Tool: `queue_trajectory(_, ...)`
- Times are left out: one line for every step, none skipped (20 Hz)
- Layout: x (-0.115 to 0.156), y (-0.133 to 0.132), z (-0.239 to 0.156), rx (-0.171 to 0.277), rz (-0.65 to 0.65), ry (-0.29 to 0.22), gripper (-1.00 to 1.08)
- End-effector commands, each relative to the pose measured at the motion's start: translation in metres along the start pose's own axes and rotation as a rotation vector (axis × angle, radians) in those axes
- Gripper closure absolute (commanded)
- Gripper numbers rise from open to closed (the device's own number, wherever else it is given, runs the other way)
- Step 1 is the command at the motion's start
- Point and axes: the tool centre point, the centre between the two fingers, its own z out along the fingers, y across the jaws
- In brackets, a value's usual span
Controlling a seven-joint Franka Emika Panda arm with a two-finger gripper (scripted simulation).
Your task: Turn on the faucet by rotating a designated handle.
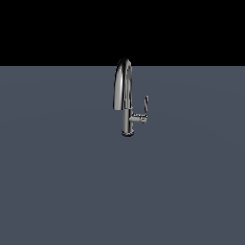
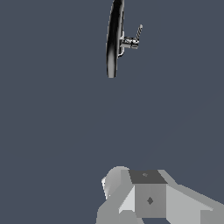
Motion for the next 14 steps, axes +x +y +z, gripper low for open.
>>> queue_trajectory(0.0, 0.0, 0.0, 0.0, 0.0, 0.0, 1.08)
queue_trajectory(0.0, 0.0, 0.0, 0.0, 0.0, 0.0, 1.08)
queue_trajectory(0.001, 0.0, 0.0, 0.001, 0.001, -0.001, 1.08)
queue_trajectory(0.001, 0.0, 0.0, 0.003, 0.003, -0.003, 1.08)
queue_trajectory(0.002, 0.0, 0.0, 0.005, 0.006, -0.005, 1.08)
queue_trajectory(0.004, 0.0, 0.0, 0.009, 0.009, -0.007, 1.08)
queue_trajectory(0.005, -0.001, 0.0, 0.012, 0.013, -0.01, 1.08)
queue_trajectory(0.007, -0.001, 0.001, 0.017, 0.018, -0.014, 1.08)
queue_trajectory(0.009, -0.001, 0.001, 0.022, 0.023, -0.019, 1.08)
queue_trajectory(0.012, -0.001, 0.001, 0.028, 0.029, -0.024, 1.08)
queue_trajectory(0.014, -0.002, 0.001, 0.034, 0.036, -0.029, 1.08)
queue_trajectory(0.018, -0.002, 0.002, 0.042, 0.044, -0.036, 1.08)
queue_trajectory(0.021, -0.002, 0.002, 0.05, 0.052, -0.042, 1.08)
queue_trajectory(0.025, -0.002, 0.002, 0.059, 0.061, -0.05, 1.08)
